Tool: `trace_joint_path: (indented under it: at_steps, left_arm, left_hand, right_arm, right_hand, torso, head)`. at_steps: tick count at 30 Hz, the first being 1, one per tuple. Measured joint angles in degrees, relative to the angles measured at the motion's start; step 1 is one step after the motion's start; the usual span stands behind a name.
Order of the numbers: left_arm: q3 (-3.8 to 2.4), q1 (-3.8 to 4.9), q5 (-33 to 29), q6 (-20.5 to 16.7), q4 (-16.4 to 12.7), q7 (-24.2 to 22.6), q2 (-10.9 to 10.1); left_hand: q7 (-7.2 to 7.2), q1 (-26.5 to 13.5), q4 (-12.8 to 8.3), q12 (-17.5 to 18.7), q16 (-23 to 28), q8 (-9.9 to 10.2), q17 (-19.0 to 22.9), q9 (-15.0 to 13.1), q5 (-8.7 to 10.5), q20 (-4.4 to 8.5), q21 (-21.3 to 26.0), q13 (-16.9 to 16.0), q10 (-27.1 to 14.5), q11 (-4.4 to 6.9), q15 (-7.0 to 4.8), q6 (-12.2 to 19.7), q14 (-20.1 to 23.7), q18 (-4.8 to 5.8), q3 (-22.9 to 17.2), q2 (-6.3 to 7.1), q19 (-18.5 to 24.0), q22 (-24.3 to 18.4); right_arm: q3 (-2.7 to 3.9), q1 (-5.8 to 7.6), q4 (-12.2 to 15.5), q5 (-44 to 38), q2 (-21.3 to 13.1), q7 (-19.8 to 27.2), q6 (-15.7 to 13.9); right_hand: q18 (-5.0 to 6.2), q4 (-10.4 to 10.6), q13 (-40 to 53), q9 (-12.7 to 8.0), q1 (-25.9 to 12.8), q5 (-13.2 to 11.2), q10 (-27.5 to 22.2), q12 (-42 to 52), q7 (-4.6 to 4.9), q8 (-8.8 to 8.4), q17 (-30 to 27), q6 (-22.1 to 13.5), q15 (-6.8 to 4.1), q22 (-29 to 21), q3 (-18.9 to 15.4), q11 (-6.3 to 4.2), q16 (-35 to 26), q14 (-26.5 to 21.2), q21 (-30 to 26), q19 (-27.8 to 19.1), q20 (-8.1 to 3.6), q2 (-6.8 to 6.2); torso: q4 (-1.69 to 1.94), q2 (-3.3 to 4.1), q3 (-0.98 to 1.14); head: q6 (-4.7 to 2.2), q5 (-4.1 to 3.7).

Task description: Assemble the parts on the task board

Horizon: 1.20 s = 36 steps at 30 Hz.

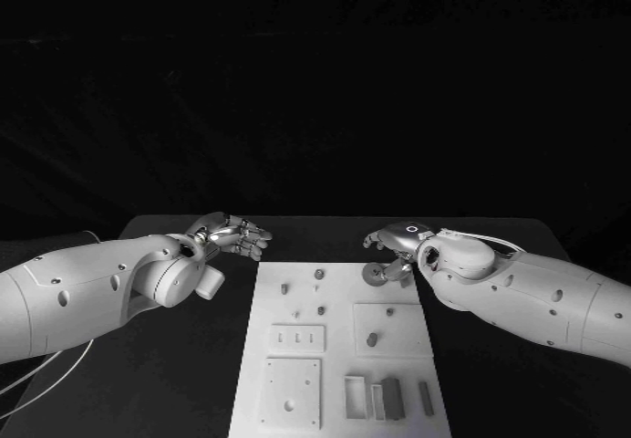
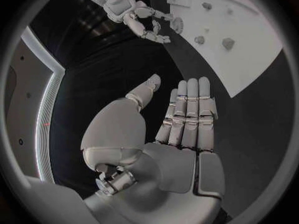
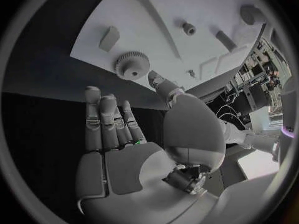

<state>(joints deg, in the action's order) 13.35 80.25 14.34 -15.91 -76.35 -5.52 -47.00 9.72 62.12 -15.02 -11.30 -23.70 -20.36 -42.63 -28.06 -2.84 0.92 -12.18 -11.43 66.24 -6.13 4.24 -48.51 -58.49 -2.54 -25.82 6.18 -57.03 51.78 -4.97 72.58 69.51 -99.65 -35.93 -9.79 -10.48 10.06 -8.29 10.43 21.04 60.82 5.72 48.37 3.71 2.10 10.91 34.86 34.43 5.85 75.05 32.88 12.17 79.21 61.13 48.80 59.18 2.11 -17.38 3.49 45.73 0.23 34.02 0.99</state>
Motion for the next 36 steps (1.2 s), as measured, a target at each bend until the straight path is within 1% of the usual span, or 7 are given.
trace_joint_path:
  at_steps: [5, 12, 14, 21, 25, 29, 36]
  left_arm:
    - [0.00, 0.00, 0.0, 0.0, 0.1, 0.0, 0.2]
    - [0.01, -0.01, 0.0, 0.1, 0.4, 0.0, 0.3]
    - [0.03, -0.01, 0.0, 0.1, 0.4, 0.0, 0.4]
    - [0.05, -0.02, 0.0, 0.1, 0.5, 0.0, 0.3]
    - [0.05, -0.02, 0.0, 0.1, 0.4, 0.0, 0.3]
    - [0.05, -0.01, 0.0, 0.1, 0.4, 0.0, 0.3]
    - [0.05, -0.01, 0.0, 0.1, 0.4, 0.1, 0.2]
  left_hand:
    - [0.00, 0.0, 0.0, 0.0, 0.0, 0.0, 0.0, 0.0, 0.00, 0.00, 0.0, 0.0, 0.0, 0.00, -0.01, 0.0, 0.0, 0.00, 0.0, 0.00, 0.0, 0.0]
    - [0.00, 0.0, 0.0, 0.0, 0.0, 0.0, -0.1, 0.0, 0.00, 0.00, 0.0, 0.0, 0.0, 0.00, -0.01, 0.0, 0.0, 0.01, 0.0, 0.00, 0.0, 0.0]
    - [0.00, 0.0, 0.0, 0.0, 0.0, 0.0, -0.1, 0.0, 0.00, 0.00, 0.0, 0.0, 0.0, 0.00, -0.02, 0.0, 0.0, 0.01, 0.0, 0.00, 0.0, 0.0]
    - [0.00, 0.0, 0.0, 0.0, 0.0, 0.0, -0.1, 0.0, 0.00, 0.00, 0.0, -0.1, 0.0, 0.00, -0.02, 0.0, 0.0, 0.02, 0.0, 0.00, 0.0, 0.0]
    - [0.00, 0.0, 0.0, 0.0, 0.0, 0.0, -0.1, 0.0, 0.00, 0.00, 0.0, -0.1, 0.0, 0.00, -0.02, 0.0, 0.0, 0.03, 0.0, 0.00, 0.0, 0.0]
    - [0.00, 0.0, 0.0, 0.0, 0.0, 0.0, -0.1, 0.0, 0.00, 0.00, 0.0, -0.1, 0.0, 0.00, -0.03, 0.0, 0.0, 0.03, 0.0, 0.00, 0.0, 0.0]
    - [0.00, 0.0, 0.0, 0.0, 0.0, 0.0, -0.2, 0.0, 0.00, 0.00, 0.0, -0.1, 0.0, 0.00, -0.03, 0.0, 0.0, 0.02, 0.0, 0.00, 0.0, 0.0]
  right_arm:
    - [0.00, -0.21, -1.9, 0.2, 1.0, 0.3, 1.4]
    - [-0.06, -0.83, -3.4, 0.9, 2.0, 0.9, 3.0]
    - [-0.06, -0.83, -3.3, 1.1, 2.0, 1.1, 3.5]
    - [-0.06, -0.83, -2.9, 1.9, 1.7, 1.5, 5.1]
    - [-0.06, -0.83, -2.8, 2.0, 1.8, 1.6, 5.6]
    - [-0.06, -0.83, -2.9, 2.0, 1.8, 1.6, 5.9]
    - [-0.14, -0.86, -3.3, 1.9, 2.1, 1.6, 6.1]
  right_hand:
    - [-0.29, 0.4, -0.9, 0.2, -0.5, 0.0, -1.9, 0.0, -0.90, 0.00, -0.1, -2.0, 0.45, 0.0, -0.8, 0.57, 0.4, -1.0, -0.3, -0.5, 0.27, -0.09]
    - [-0.43, 0.6, -1.2, 0.8, -0.5, 0.0, -2.6, 0.0, -0.75, 0.08, -0.2, -2.4, 0.62, 0.0, -1.1, 0.81, 0.7, -1.2, -0.3, -0.7, 0.17, -0.09]
    - [-0.44, 1.0, -1.2, 1.1, -0.5, 0.0, -2.6, 0.4, -0.75, 0.80, -0.3, -2.4, 0.53, 0.0, -1.0, 0.81, 0.9, -1.3, -0.3, -0.7, 0.18, -0.09]
    - [-0.47, 1.6, -0.9, 2.6, -0.5, 0.0, -0.9, 1.2, 0.47, 3.12, -0.6, -0.8, 0.40, 0.0, -1.0, 0.02, 1.4, -1.4, -0.3, -0.7, 0.18, -0.09]
    - [-0.48, 1.9, -0.6, 3.4, -0.5, 0.0, 0.1, 1.8, 0.99, 4.20, -0.8, 0.1, 0.07, 0.0, -0.8, -0.21, 1.7, -1.0, -0.3, -0.5, -0.06, -0.05]
    - [-0.51, 2.0, -0.3, 4.2, 0.0, 0.0, 1.4, 2.3, 1.89, 5.56, -1.1, 1.2, -0.41, 0.0, -0.6, -0.66, 2.0, -0.5, 0.0, -0.1, -0.27, 0.36]
    - [-0.51, 2.2, -0.1, 4.6, 0.5, 0.0, 2.0, 2.5, 2.19, 5.99, -1.3, 1.5, -0.91, 0.0, -0.5, -1.11, 2.0, -0.5, 0.0, 0.2, -0.36, 0.71]
  torso:
    - [0.04, 0.02, -0.03]
    - [0.17, 0.05, -0.16]
    - [0.19, 0.05, -0.16]
    - [0.17, 0.03, -0.20]
    - [0.10, 0.01, -0.20]
    - [0.07, -0.01, -0.20]
    - [0.05, -0.02, -0.20]
  head:
    - [0.09, -0.37]
    - [0.26, -0.58]
    - [0.34, -0.59]
    - [0.64, -0.36]
    - [0.69, -0.30]
    - [0.75, -0.29]
    - [0.80, -0.41]
